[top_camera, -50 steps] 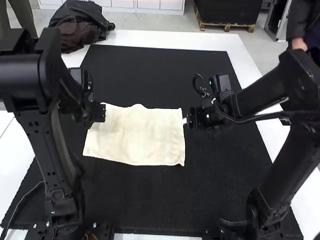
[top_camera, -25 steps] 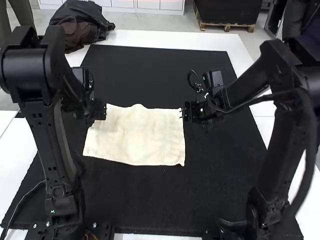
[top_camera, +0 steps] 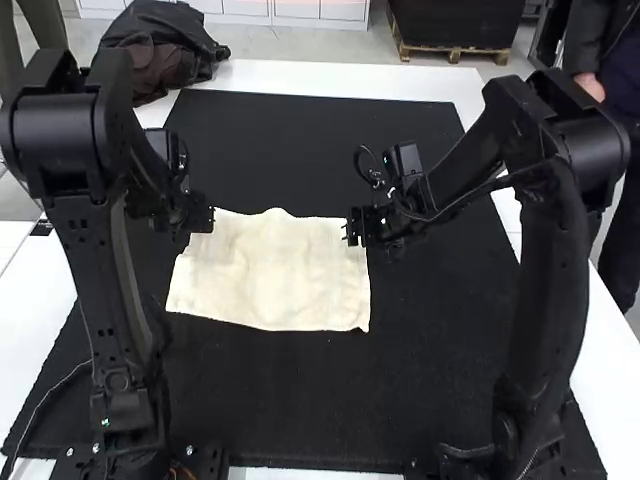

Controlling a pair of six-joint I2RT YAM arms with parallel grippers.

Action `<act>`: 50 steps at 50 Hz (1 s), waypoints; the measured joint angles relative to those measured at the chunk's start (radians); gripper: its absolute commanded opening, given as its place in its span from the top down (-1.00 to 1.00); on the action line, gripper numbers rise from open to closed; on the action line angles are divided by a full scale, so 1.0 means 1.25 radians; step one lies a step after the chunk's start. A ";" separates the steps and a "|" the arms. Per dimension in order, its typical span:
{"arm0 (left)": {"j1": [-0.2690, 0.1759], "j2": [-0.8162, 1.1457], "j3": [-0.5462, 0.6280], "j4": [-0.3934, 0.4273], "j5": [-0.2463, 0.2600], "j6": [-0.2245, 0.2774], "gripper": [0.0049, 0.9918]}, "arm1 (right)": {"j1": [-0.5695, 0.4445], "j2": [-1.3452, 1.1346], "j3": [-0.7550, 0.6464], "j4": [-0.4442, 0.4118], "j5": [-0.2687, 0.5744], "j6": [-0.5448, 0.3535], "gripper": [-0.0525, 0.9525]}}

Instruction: Fold the towel.

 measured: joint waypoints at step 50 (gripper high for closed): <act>-0.001 0.070 0.029 -0.009 0.013 0.027 -0.87 | 0.001 0.062 0.048 0.003 0.005 -0.002 -0.91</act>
